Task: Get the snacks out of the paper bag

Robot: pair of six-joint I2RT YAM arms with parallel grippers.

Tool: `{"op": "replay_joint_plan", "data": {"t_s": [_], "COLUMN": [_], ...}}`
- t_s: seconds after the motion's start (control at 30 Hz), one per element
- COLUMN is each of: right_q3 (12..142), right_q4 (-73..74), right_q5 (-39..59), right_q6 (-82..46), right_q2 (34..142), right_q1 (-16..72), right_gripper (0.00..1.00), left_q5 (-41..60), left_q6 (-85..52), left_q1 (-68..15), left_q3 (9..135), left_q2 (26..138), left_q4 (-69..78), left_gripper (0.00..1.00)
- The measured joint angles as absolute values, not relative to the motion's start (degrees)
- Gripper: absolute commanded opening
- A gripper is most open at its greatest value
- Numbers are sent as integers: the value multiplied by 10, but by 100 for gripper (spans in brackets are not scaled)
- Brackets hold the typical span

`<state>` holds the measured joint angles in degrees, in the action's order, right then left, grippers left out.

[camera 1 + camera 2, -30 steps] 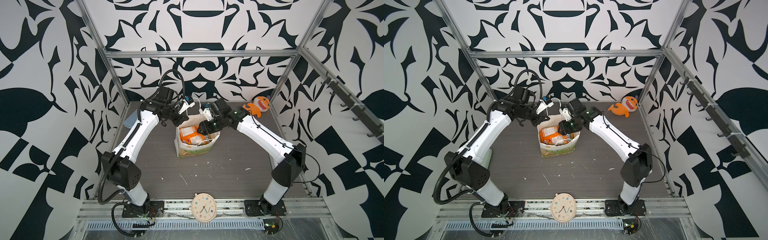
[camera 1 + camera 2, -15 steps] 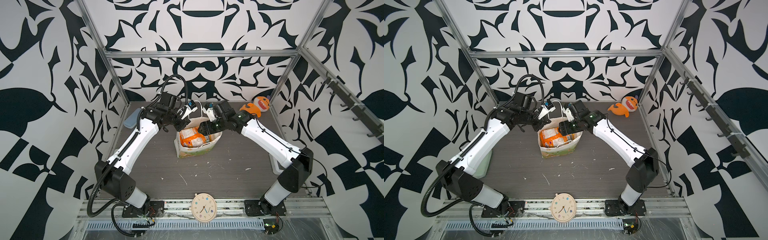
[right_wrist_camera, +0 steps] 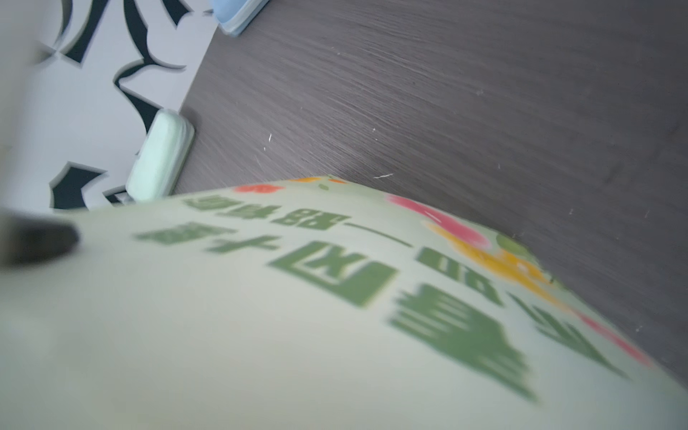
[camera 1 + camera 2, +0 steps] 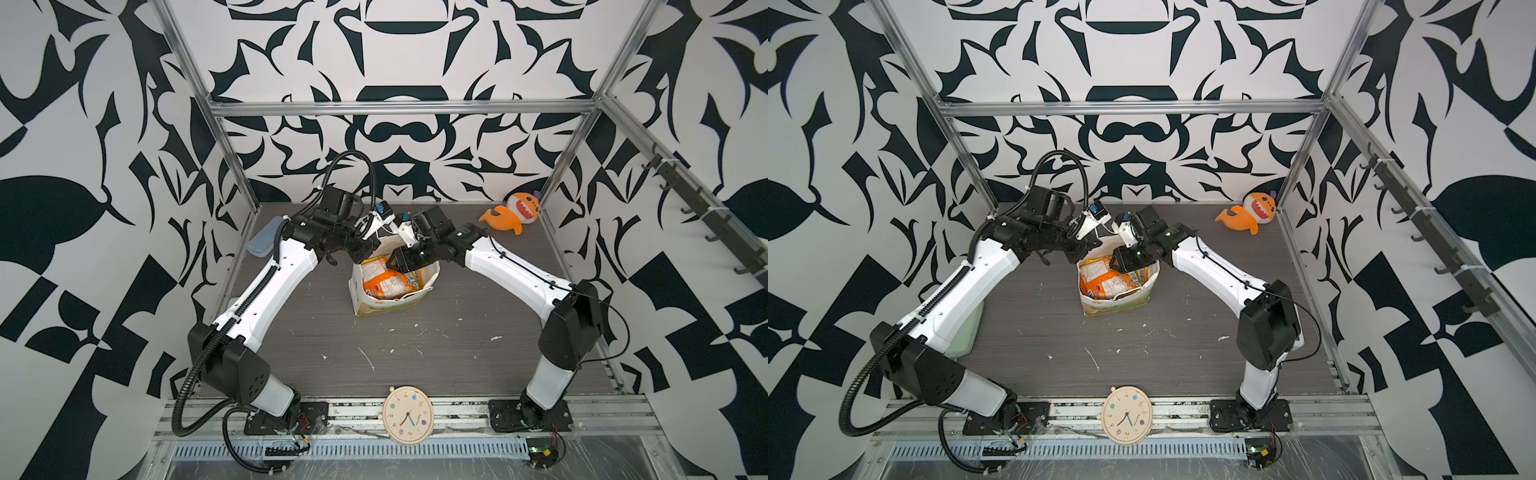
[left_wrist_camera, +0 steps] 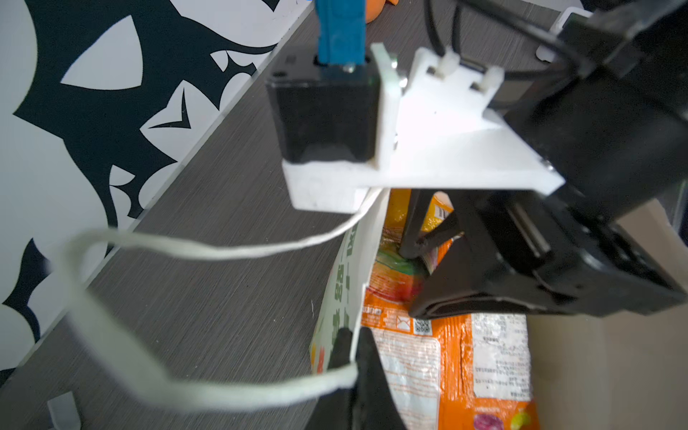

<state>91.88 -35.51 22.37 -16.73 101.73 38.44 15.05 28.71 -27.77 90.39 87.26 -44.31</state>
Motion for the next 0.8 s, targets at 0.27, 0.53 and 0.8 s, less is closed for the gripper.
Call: {"op": "replay_joint_plan", "data": {"t_s": [0.27,0.53,0.8], "right_q3": [923,924,931], "right_q4": [-347,-345,-368], "right_q5": [240,228,159], "right_q6": [-166,-173,-175], "right_q2": [1024,1018,979], "right_q1": [389,392,393], "right_gripper": [6,0,58], "left_q5": [143,138,133], "left_q6": [287,287,285], "left_q1": [-278,-279,-279], "left_q3": [900,895,894], "left_q2": [872,872,871], "left_q4": [-435,-425,-422], "left_gripper": [0,0,0]}}
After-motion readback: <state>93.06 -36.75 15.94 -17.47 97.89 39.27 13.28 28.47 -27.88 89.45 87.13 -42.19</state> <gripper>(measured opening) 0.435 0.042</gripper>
